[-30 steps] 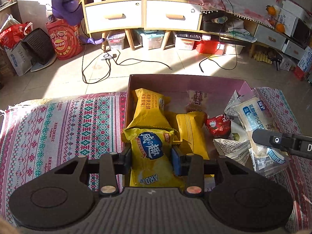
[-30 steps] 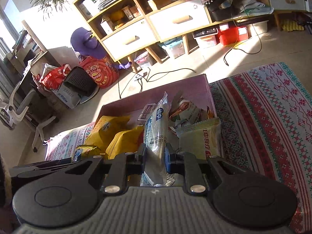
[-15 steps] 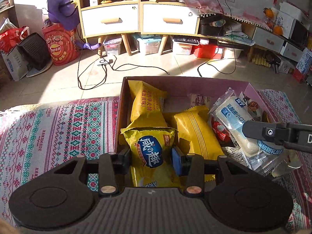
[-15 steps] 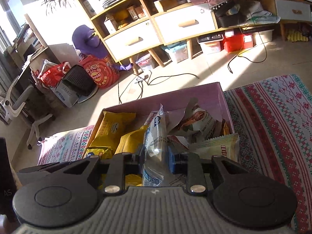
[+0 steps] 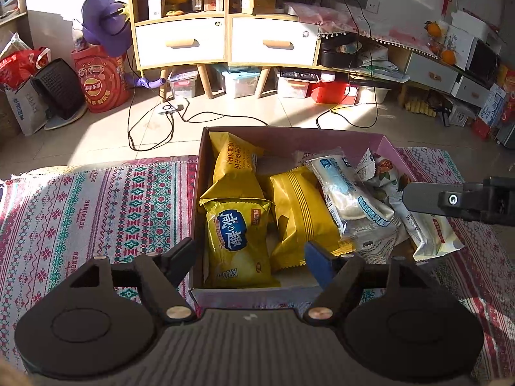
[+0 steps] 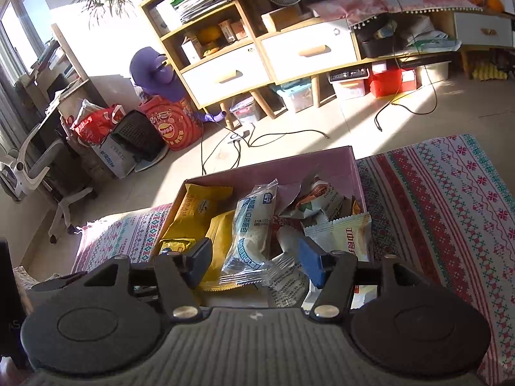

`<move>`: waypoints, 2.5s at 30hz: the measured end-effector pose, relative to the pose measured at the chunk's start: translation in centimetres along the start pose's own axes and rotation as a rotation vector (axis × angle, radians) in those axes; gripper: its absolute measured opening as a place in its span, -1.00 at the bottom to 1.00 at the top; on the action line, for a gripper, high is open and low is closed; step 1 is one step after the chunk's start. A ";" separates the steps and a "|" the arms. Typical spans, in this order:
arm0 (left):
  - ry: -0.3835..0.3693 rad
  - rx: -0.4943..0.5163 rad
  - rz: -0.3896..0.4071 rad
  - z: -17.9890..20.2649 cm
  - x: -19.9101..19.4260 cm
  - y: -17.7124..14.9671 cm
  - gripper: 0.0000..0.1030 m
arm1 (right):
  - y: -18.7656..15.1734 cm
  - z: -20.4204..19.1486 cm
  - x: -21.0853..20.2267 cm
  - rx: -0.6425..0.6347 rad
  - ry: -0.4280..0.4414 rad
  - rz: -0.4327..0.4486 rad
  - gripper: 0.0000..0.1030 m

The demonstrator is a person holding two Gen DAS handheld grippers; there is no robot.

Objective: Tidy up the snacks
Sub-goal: 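Withdraw both grippers from the box toward the remaining snacks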

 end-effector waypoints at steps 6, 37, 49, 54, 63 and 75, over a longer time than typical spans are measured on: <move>-0.013 -0.029 -0.004 -0.9 -2.4 -1.8 0.70 | -0.9 -0.3 -2.3 -0.038 -0.012 -0.004 0.41; -0.037 -0.012 0.008 -7.0 -6.1 -13.3 1.00 | -10.5 0.2 -6.3 -0.338 -0.116 -0.085 0.95; 0.015 0.049 0.027 -8.1 -3.7 -14.4 1.00 | -14.5 1.4 -5.2 -0.362 -0.153 -0.154 0.95; -0.008 0.068 0.089 -7.8 -3.2 -13.9 1.00 | -15.5 1.6 -4.7 -0.372 -0.166 -0.164 0.99; -0.015 0.069 0.106 -7.7 -1.6 -11.7 1.00 | -15.3 1.5 -4.5 -0.354 -0.167 -0.128 0.99; -0.032 0.064 0.096 -7.6 -1.3 -10.7 0.81 | -14.9 1.1 -4.1 -0.344 -0.184 -0.122 0.91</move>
Point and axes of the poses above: each gripper's, at about its wrist camera, not at the fingertips, and x roughly the way its jaws point, z to its right, y to its top, the point moved 6 cm from there along x, roughly the way its jaws point, and after that the axes turned 7 degrees about y, right-handed, at the moved point
